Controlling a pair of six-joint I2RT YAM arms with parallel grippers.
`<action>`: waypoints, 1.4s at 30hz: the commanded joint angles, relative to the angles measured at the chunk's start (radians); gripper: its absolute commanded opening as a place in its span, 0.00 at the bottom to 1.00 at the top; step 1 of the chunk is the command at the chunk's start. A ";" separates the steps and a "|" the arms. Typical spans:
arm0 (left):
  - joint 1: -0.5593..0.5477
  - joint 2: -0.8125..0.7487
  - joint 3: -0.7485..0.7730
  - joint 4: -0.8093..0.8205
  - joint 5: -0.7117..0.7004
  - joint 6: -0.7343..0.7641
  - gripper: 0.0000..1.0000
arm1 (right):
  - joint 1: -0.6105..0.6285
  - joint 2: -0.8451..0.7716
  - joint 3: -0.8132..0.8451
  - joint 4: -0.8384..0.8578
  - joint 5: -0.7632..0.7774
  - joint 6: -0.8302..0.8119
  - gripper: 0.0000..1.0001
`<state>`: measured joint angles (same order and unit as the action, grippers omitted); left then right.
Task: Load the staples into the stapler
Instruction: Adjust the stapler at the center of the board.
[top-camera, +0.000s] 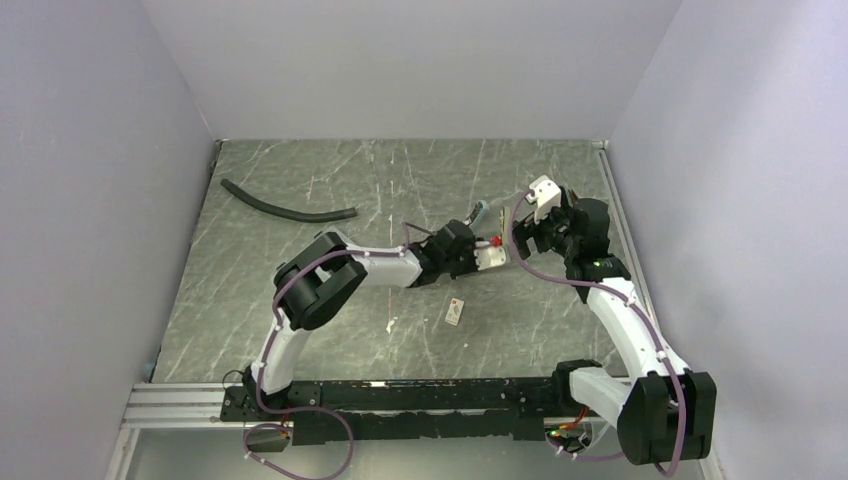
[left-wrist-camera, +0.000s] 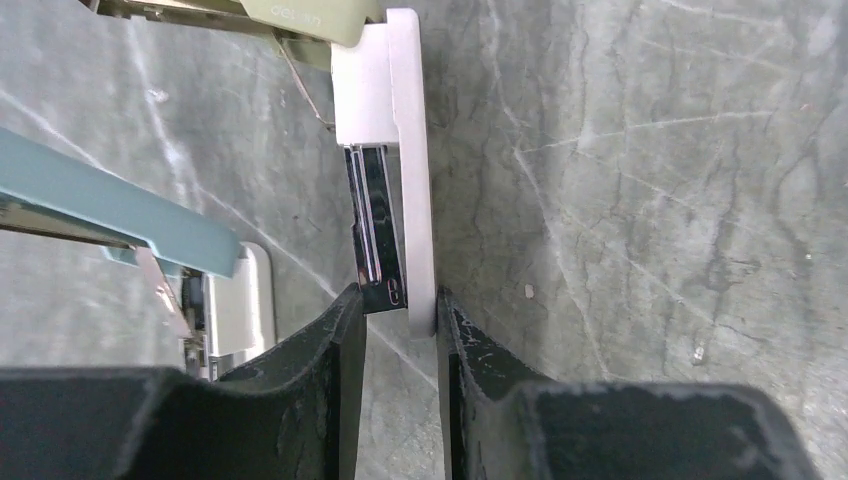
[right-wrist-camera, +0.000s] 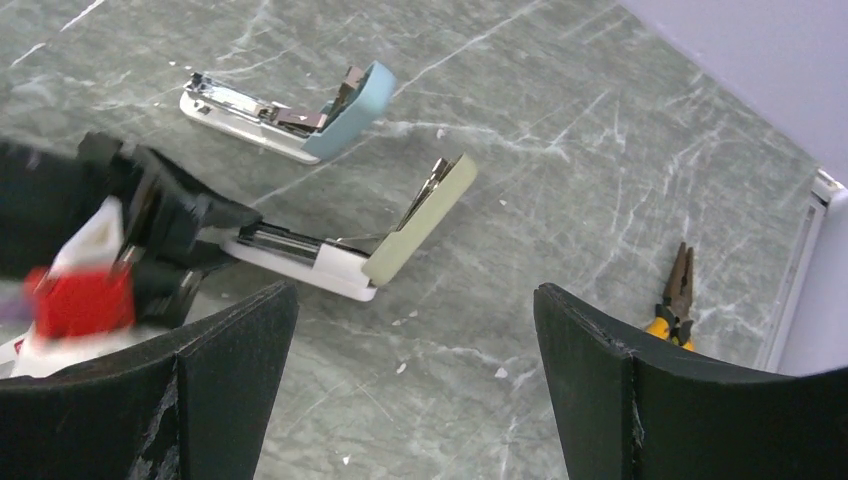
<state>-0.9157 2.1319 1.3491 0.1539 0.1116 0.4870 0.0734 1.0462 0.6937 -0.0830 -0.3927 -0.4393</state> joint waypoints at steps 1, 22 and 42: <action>-0.061 -0.001 -0.128 0.101 -0.263 0.260 0.15 | -0.018 -0.038 0.020 0.017 0.058 0.037 0.92; -0.190 0.049 -0.297 0.386 -0.444 0.466 0.20 | -0.043 0.247 0.188 -0.045 0.028 0.294 0.94; -0.190 0.066 -0.298 0.385 -0.436 0.437 0.20 | 0.020 0.538 0.324 -0.044 0.052 0.312 0.76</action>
<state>-1.0969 2.1441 1.0790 0.6247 -0.3450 0.9524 0.0933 1.5761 0.9710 -0.1570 -0.3309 -0.1444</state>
